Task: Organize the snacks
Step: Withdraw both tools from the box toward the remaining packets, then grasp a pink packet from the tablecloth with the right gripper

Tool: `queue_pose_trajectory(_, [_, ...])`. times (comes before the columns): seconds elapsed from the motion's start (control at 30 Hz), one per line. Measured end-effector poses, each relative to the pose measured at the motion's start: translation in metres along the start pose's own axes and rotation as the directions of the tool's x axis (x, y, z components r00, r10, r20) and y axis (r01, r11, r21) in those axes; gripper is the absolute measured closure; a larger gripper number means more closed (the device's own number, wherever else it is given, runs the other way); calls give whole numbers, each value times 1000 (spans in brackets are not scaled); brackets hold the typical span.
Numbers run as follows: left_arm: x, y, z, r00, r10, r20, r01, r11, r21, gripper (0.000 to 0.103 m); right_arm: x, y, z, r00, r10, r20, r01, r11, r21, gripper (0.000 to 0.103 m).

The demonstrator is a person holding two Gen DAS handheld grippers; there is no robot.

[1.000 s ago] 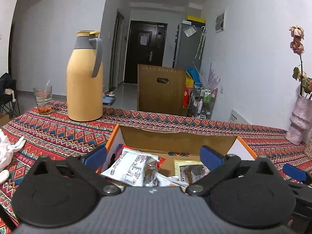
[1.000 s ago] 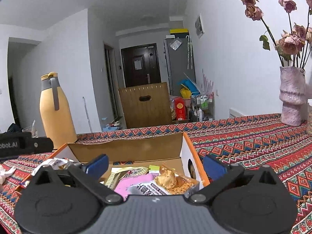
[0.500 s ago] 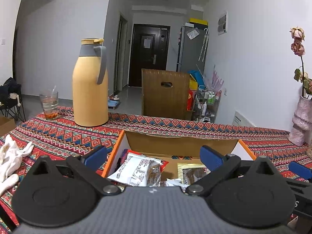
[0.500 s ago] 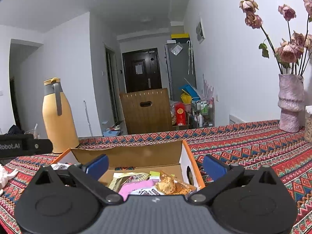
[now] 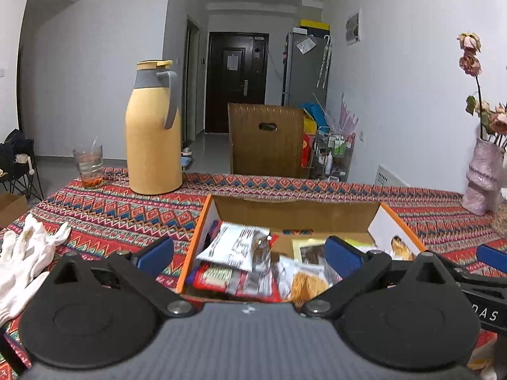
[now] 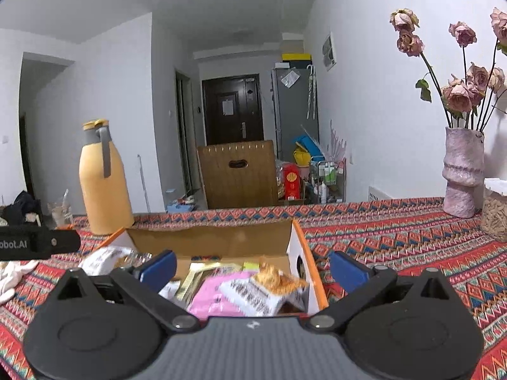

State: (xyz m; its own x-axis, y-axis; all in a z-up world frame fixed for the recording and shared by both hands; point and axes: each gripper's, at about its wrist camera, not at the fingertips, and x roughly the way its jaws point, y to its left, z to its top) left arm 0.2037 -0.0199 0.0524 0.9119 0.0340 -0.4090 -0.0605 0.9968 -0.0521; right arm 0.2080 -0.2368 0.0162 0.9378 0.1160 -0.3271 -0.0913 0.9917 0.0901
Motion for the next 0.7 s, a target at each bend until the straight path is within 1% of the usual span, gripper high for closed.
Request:
queue_pose_trajectory(0.17, [-9, 12, -14, 999, -2, -36, 2, 1000, 12, 0, -11, 10, -15, 998, 20, -54, -21, 999, -27, 0])
queue_pose_trajectory(0.3, [-12, 23, -29, 997, 5, -73, -3, 999, 32, 0, -15, 20, -27, 993, 41, -114, -46, 998, -44, 0])
queue_pose_trajectory(0.5, [-10, 43, -51, 992, 29, -124, -22, 998, 56, 0, -11, 39, -36, 976, 68, -205, -80, 995, -51, 0])
queue_pose_trajectory(0.6, [-6, 54, -58, 989, 33, -143, -28, 999, 39, 0, -5, 52, -38, 965, 77, -251, -91, 995, -47, 0])
queue_pose_trajectory(0.7, [-5, 64, -62, 990, 31, -141, -31, 999, 8, 0, 4, 62, -39, 953, 84, -291, -99, 994, -40, 0])
